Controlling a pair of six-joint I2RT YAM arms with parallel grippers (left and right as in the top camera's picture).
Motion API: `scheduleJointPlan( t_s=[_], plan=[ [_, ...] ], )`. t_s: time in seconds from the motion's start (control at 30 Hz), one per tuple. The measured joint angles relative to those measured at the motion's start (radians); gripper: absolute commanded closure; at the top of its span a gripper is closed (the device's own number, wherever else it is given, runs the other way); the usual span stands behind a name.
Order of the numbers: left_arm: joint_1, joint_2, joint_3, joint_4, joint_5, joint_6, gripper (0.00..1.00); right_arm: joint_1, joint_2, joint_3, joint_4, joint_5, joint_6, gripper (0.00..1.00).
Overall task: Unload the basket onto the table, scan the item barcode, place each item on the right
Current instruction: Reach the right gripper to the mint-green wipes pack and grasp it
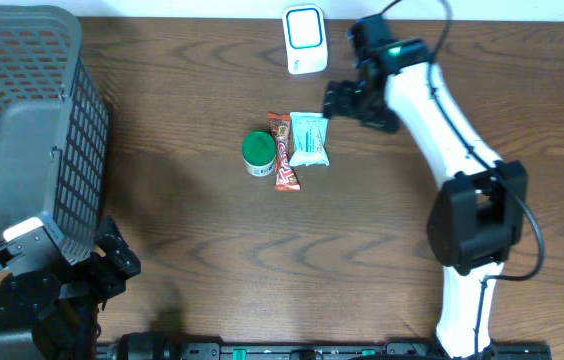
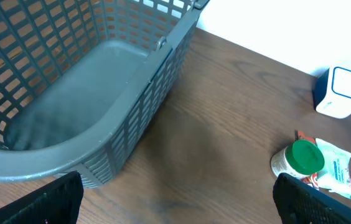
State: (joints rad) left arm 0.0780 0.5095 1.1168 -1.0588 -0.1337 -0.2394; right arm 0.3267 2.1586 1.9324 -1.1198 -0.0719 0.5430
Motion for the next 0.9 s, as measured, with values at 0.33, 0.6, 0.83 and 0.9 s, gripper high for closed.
scheduleJointPlan(
  t_s=[0.33, 0.6, 0.83, 0.9],
  plan=[
    [0.0, 0.0, 0.0, 0.0, 0.0, 0.0, 0.02, 0.165, 0.162, -0.006, 0.135, 0.041, 0.179, 0.15],
    [0.0, 0.0, 0.0, 0.0, 0.0, 0.0, 0.02, 0.17, 0.204, -0.011, 0.167, 0.174, 0.23, 0.69],
    [0.0, 0.0, 0.0, 0.0, 0.0, 0.0, 0.02, 0.175, 0.187, 0.001, 0.147, 0.23, 0.21, 0.99],
    [0.0, 0.0, 0.0, 0.0, 0.0, 0.0, 0.02, 0.171, 0.187, 0.011, 0.116, 0.189, 0.167, 0.99]
  ],
)
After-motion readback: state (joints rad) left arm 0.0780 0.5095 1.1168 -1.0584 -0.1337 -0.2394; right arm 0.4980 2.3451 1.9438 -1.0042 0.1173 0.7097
